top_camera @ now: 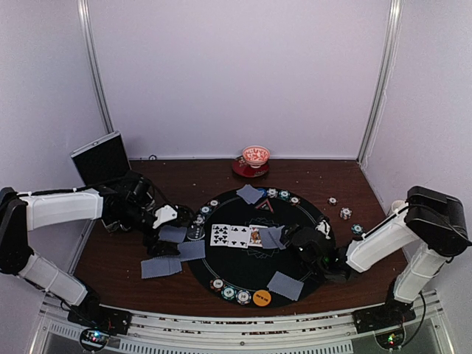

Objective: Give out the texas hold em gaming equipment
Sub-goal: Distribute the poker card in the community card area, then adjust the poker card at the center of the board.

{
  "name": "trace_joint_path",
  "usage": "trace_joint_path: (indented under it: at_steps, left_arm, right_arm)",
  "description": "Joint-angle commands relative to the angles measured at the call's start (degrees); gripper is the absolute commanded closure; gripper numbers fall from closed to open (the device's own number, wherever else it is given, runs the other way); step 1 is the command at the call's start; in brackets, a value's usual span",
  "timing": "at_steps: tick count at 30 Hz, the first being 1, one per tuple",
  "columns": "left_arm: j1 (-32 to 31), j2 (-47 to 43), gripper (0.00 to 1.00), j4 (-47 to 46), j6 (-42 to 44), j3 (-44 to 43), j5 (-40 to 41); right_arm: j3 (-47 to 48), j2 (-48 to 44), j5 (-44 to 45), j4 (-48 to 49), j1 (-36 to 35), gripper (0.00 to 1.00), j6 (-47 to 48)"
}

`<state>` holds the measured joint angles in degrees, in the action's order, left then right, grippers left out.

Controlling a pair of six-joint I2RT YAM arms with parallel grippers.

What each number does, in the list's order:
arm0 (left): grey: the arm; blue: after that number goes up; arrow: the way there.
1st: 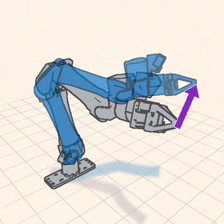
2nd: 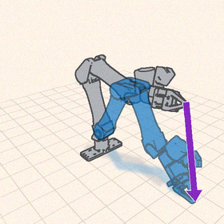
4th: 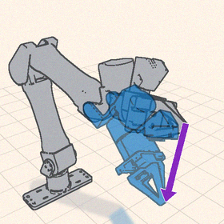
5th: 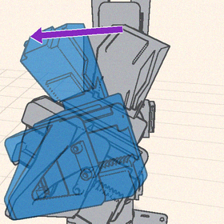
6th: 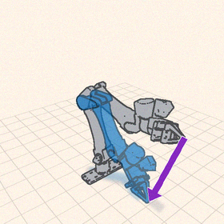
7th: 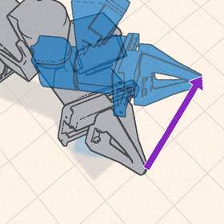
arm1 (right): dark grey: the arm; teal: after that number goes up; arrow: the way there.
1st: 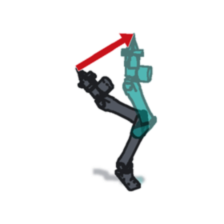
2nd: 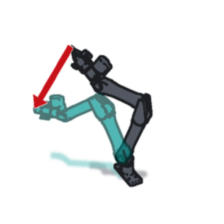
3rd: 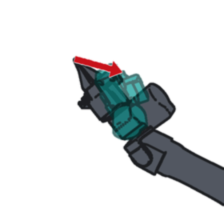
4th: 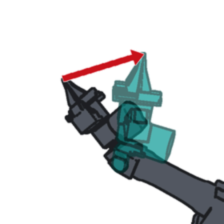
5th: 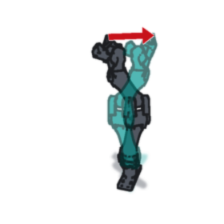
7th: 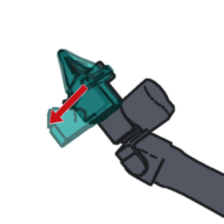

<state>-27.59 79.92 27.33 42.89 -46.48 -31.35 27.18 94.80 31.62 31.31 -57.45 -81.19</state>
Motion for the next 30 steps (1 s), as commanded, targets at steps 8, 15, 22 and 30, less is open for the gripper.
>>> trace_joint_path:
  at_steps: [8,15,22,30]
  left_arm:
    - [1.29,-1.46,0.02,-5.12,-3.79,0.43,4.03]
    - [4.57,0.66,0.02,-7.1,-6.84,-1.22,6.24]
    - [9.23,-1.06,0.02,-6.49,-6.77,-2.23,5.95]
    - [9.59,-3.28,0.02,-6.5,-6.35,-1.62,5.61]
  right_arm:
    - [4.64,-12.5,0.95,-17.64,0.28,0.0,18.1]
    - [22.54,1.01,-18.99,-14.53,-3.4,0.0,34.98]
    - [43.12,20.88,-27.02,-18.02,-7.5,0.0,38.12]
    - [53.84,30.95,-29.12,-21.37,-8.91,0.0,37.81]
